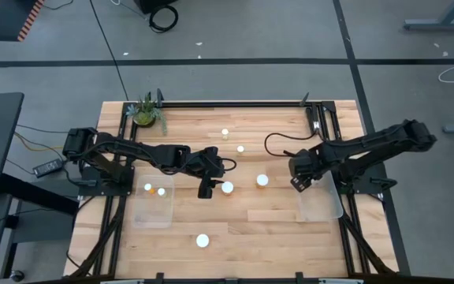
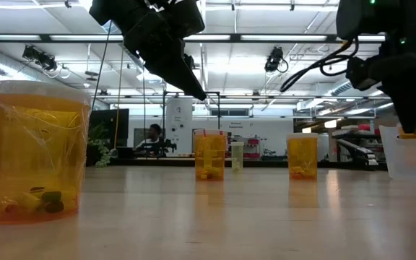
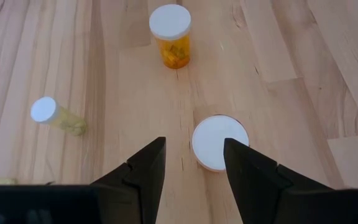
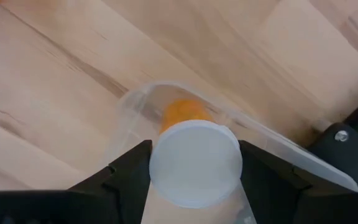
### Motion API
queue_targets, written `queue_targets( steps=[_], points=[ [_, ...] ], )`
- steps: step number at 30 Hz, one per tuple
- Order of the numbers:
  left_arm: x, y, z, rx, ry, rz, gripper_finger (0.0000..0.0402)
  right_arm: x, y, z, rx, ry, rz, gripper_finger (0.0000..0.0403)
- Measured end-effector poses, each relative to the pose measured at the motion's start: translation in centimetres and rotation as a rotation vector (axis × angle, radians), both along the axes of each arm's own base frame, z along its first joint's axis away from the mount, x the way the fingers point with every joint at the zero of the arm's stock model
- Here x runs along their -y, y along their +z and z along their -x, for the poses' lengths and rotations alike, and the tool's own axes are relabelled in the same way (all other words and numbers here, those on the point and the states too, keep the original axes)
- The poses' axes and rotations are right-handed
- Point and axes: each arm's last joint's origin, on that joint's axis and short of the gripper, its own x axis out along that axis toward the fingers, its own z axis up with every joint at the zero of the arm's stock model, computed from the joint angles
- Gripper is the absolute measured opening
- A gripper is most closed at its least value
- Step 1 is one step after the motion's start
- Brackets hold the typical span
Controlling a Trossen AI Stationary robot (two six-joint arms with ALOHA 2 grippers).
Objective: Pick and place medicine bottles into bin by pill shape (circle, oval)
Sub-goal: Put the big top right yellow pill bottle into the right transparent bin, then put the big middle right yellow pill bottle into the right transparent bin
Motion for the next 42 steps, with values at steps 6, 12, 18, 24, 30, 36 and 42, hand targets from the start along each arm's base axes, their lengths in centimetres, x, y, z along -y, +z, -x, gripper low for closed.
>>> queue_targets(
  steps=[6, 12, 18, 24, 30, 36, 42],
  points=[
    [0.0, 0.0, 0.0, 0.001, 0.0, 0.0, 0.0172, -0.1, -0.5, -0.4, -0.025, -0.002, 0.0, 0.023],
    [0.0, 0.0, 0.0, 0.001, 0.0, 0.0, 0.0172, -0.1, -0.5, -0.4, -0.026, 0.004, -0.003, 0.025],
    [0.0, 0.0, 0.0, 0.001, 0.0, 0.0, 0.0172, 0.0, -0.5, -0.4, -0.026, 0.015, -0.004, 0.0265],
    [0.0, 0.0, 0.0, 0.001, 0.0, 0.0, 0.0172, 0.0, 0.4, -0.4, -0.037, 0.037, -0.008, 0.0266],
    [0.0, 0.0, 0.0, 0.002, 0.0, 0.0, 0.0172, -0.1, 3.0, -1.0, -0.011, 0.044, -0.008, 0.0266],
    [0.0, 0.0, 0.0, 0.002, 0.0, 0.0, 0.0172, 0.0, 6.1, -2.2, 0.116, 0.081, 0.059, 0.0267],
    [0.0, 0.0, 0.0, 0.002, -0.001, 0.0, 0.0172, 0.6, 7.2, -3.1, 0.199, 0.134, 0.122, 0.0267]
  ],
)
